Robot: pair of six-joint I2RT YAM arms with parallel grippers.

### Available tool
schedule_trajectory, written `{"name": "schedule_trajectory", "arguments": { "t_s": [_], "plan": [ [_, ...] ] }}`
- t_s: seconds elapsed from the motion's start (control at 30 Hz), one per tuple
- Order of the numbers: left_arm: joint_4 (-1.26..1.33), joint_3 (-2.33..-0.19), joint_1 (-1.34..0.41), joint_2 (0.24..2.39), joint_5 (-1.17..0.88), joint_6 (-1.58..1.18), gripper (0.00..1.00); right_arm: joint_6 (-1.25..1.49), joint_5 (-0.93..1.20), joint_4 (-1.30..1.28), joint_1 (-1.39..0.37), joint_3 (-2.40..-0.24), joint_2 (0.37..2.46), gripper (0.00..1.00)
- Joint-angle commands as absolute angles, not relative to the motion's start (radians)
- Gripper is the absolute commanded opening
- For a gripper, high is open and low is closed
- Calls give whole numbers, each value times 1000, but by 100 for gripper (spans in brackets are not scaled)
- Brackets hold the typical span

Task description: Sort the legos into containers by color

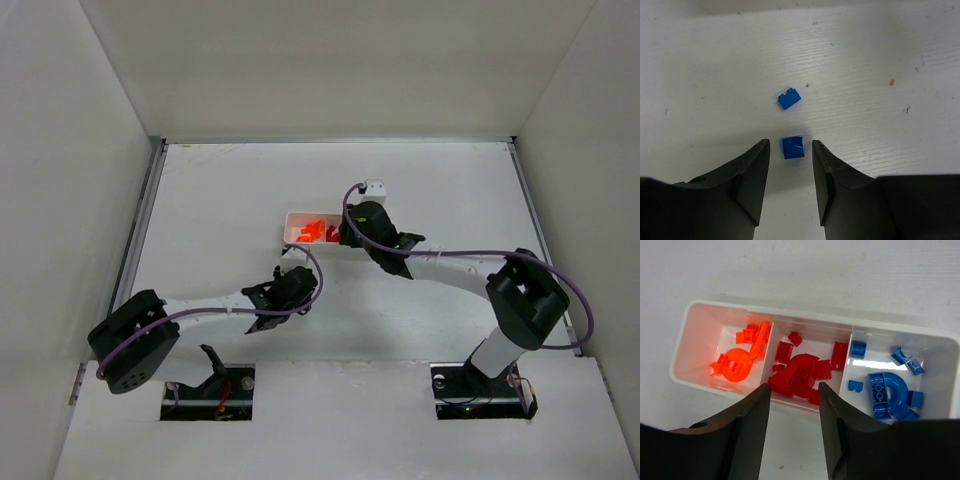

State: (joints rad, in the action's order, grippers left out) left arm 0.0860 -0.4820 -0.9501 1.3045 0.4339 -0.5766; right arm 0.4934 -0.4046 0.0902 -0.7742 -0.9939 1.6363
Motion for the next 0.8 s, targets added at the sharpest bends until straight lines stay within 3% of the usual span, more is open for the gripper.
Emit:
{"name": "schedule_trajectory", "arguments": {
  "t_s": [0.0,0.4,0.6,0.77],
  "plan": [
    [92,-469,-969,1296,431,-584,36,500,-403,155,-783,-968,1575,49],
    [66,-449,-973,1266,451,-604,14,532,-408,169,-884,-847,1479,42],
    [28,-459,-921,1099,453,-604,13,520,-367,274,-953,-781,1515,41],
    [-12,-476,-831,950,443,-607,13,517,-339,356,-1002,-808,1614,46]
  ]
}}
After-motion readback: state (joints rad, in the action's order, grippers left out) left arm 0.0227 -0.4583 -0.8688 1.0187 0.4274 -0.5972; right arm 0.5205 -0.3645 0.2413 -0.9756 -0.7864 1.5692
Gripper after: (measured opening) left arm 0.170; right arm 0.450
